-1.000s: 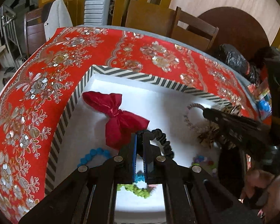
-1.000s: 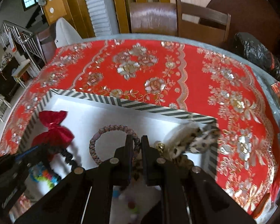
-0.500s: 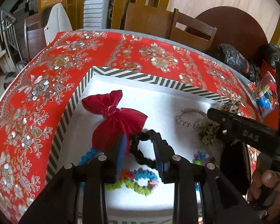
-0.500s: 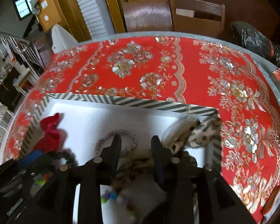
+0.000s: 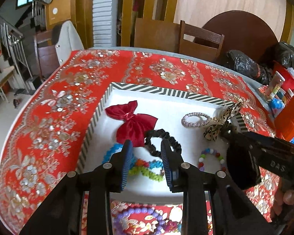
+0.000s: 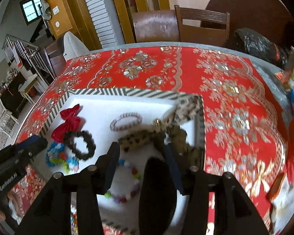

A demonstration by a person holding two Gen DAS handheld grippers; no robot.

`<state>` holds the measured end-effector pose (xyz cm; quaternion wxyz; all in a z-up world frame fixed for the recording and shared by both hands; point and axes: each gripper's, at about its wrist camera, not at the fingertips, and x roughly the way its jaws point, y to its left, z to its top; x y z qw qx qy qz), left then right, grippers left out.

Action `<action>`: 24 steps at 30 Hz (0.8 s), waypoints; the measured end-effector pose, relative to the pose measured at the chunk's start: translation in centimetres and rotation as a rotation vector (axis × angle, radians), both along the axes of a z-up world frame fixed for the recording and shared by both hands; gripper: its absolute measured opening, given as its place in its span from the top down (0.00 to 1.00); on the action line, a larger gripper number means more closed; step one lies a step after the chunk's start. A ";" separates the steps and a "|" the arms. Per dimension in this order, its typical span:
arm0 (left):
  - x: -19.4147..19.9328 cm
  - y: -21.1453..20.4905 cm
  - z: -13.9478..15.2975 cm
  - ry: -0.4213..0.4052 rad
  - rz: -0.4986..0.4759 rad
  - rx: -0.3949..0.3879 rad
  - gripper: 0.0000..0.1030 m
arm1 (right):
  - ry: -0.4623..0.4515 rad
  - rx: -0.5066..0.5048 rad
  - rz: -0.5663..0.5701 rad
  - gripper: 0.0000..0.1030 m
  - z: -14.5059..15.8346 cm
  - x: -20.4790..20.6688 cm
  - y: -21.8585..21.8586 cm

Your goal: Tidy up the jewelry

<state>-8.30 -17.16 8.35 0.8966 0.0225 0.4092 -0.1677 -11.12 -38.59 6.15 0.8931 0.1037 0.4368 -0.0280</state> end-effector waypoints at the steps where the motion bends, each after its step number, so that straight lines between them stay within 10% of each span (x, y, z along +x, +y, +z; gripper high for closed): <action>1: -0.4 0.0 0.1 -0.008 -0.003 0.009 0.73 | -0.004 -0.006 0.006 0.50 0.0 -0.7 0.2; 24: -5.2 2.5 1.1 -0.074 0.029 0.064 0.73 | -0.064 -0.039 0.063 0.45 1.5 -7.6 4.4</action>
